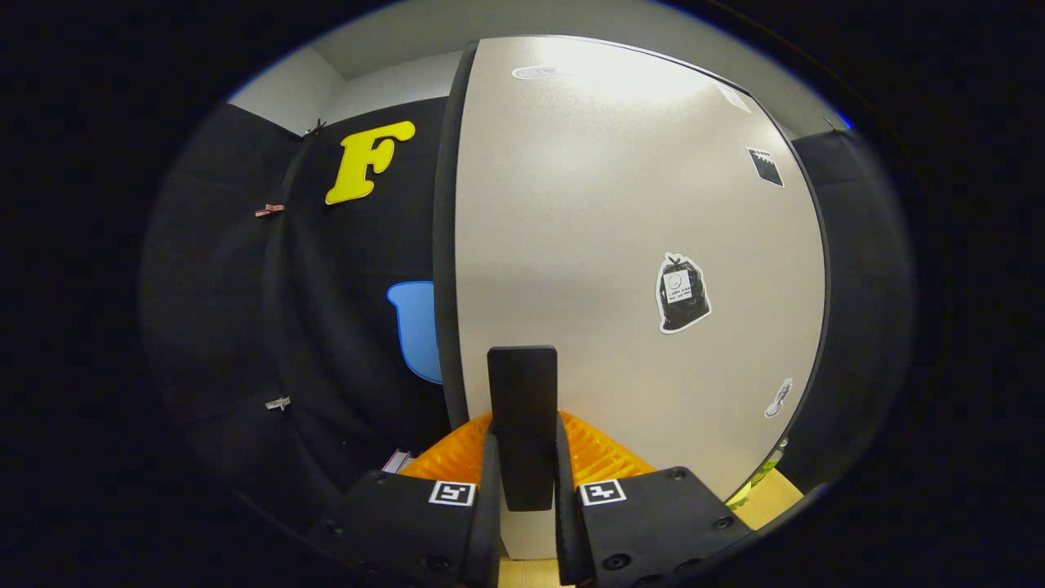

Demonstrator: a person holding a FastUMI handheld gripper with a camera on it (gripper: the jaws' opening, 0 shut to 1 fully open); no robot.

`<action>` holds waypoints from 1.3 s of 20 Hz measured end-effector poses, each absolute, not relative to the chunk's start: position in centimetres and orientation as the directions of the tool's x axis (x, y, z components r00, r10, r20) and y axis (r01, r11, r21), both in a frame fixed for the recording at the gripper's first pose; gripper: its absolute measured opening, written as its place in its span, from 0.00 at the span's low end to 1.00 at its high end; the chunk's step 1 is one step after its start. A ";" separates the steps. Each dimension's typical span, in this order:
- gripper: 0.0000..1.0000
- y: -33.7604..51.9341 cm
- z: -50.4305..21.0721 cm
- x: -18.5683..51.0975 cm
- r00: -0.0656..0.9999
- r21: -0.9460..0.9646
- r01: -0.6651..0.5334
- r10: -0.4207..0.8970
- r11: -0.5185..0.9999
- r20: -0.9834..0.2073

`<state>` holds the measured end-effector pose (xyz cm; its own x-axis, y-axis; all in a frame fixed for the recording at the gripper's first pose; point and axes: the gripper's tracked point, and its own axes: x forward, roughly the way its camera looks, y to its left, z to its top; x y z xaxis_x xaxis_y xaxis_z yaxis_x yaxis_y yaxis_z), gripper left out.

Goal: Open the shoe cabinet door, grab the shoes and put them into the shoe cabinet, then close the shoe cabinet door.

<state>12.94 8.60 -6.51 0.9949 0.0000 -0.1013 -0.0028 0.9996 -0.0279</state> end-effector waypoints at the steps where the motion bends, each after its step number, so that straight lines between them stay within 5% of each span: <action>1: 0.31 8.6 -6.5 12.7 0.995 -0.023 -0.008 0.005 1.000 -0.104; 26: 0.31 -2.1 -3.0 -4.8 0.972 0.018 -0.186 0.187 0.982 -0.141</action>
